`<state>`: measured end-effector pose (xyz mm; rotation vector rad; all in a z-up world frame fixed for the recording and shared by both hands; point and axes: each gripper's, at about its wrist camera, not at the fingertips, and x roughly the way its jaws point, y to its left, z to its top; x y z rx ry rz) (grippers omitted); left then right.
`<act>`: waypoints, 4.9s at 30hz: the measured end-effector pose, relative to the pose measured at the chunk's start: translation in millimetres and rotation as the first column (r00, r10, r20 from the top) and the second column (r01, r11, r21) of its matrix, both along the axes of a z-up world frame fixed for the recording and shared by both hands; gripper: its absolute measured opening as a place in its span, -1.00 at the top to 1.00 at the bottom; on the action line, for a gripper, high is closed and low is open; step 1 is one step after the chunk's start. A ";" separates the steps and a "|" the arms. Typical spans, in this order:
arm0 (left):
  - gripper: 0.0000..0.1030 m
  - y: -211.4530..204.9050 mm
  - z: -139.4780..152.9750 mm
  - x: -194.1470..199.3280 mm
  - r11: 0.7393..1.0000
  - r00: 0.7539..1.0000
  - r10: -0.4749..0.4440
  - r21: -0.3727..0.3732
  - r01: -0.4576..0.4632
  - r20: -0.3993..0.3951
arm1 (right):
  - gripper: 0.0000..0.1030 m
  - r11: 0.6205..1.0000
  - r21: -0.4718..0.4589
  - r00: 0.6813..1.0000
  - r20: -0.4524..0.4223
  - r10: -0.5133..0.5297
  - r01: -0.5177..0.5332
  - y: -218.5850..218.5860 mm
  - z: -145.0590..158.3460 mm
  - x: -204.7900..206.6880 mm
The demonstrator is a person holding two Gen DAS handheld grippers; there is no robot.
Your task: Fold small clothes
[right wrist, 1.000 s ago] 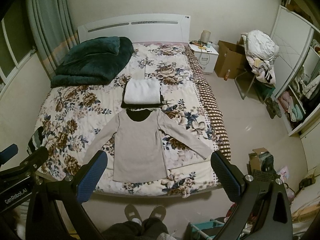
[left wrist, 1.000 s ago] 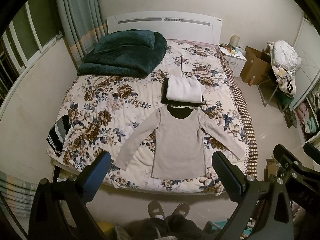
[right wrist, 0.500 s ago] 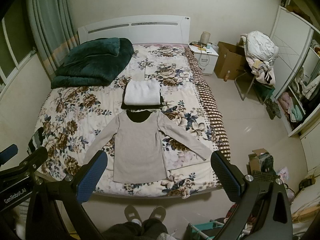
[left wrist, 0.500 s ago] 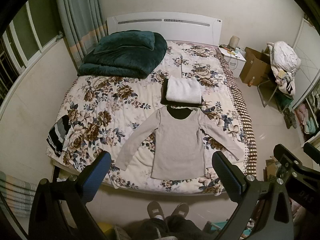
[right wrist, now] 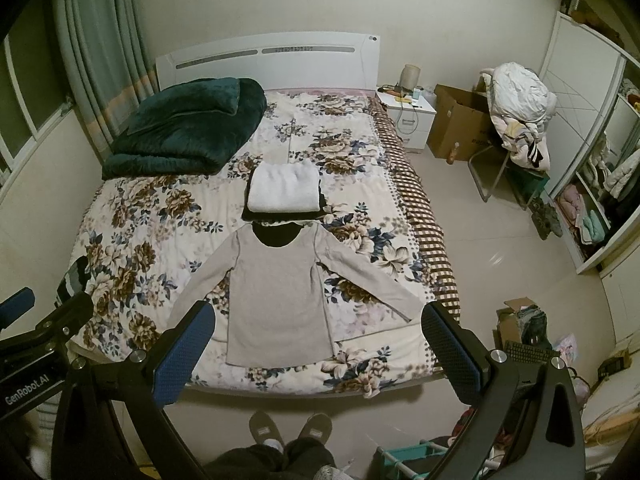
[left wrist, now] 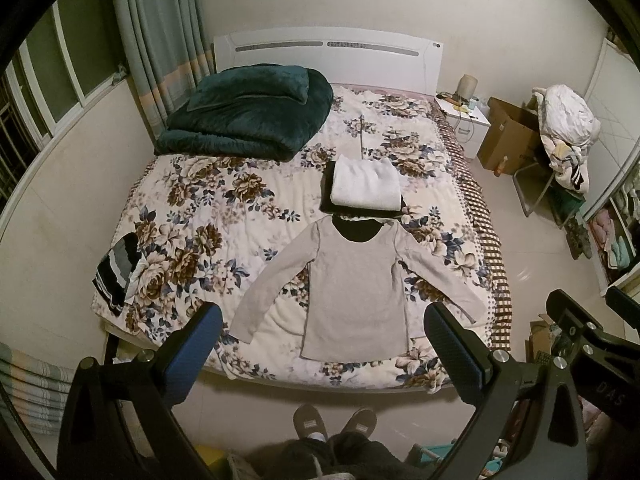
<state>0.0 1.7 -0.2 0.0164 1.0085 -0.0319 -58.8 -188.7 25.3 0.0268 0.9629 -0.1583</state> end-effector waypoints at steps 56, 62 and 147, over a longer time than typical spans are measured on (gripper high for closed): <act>-1.00 -118.2 -460.8 262.3 0.959 0.951 0.224 0.223 -0.176 -0.212 | -0.86 0.533 0.296 0.606 -0.471 -0.640 0.793 -428.7 -559.7 155.6; -1.00 -113.0 -523.6 272.9 0.946 0.926 0.263 0.258 -0.194 -0.270 | -0.14 0.536 0.344 0.634 -0.491 -0.597 0.771 -440.5 -643.8 182.2; 0.95 138.0 -486.5 148.6 0.861 0.860 0.498 -0.056 -0.506 -0.113 | -0.22 0.939 0.332 0.821 -0.559 0.120 0.089 -11.1 -591.6 247.9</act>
